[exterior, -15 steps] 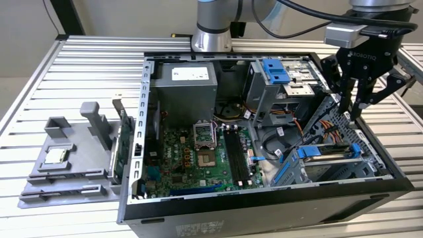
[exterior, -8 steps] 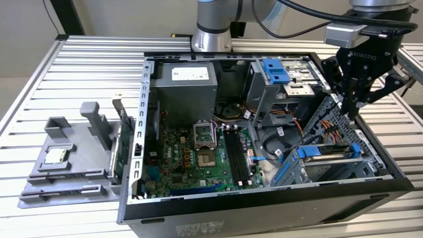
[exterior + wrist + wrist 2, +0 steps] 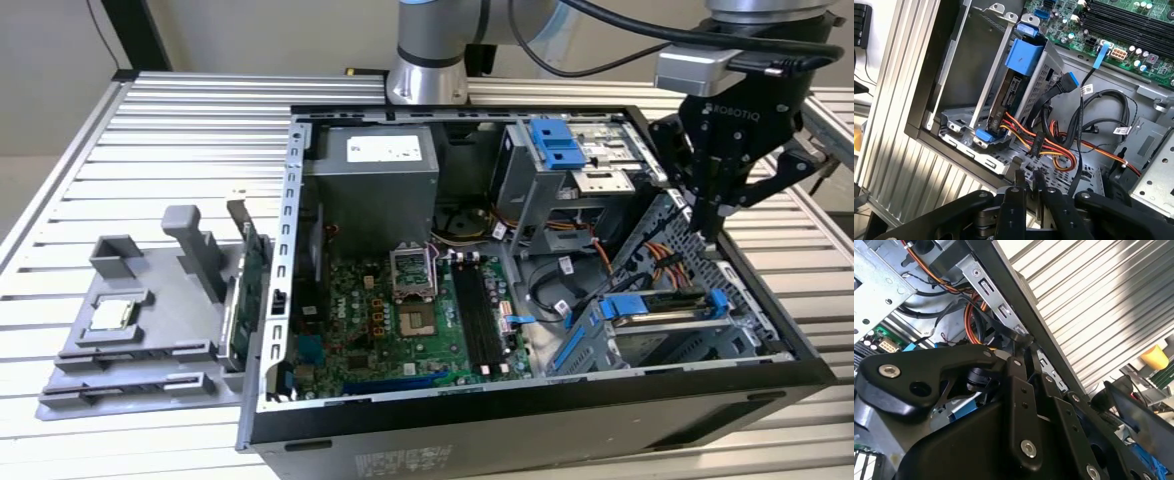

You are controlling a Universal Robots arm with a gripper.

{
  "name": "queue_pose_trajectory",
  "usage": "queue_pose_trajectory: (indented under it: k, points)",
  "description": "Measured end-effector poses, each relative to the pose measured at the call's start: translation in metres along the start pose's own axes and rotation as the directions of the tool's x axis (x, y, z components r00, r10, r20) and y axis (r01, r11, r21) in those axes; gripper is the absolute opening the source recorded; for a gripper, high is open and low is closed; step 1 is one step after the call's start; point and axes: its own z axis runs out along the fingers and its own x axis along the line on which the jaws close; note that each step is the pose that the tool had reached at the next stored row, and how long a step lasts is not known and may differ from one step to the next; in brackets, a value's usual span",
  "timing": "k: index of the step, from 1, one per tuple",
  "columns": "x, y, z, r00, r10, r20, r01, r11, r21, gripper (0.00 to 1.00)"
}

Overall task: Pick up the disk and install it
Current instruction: 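Insert the second disk wire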

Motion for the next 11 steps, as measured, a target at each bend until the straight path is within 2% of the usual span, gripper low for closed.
queue_pose_trajectory:
  k: [11]
  points:
    - [0.0, -0.0001, 0.0001, 1.0, 0.0, 0.0002, 0.0, 1.0, 0.0002, 0.0]
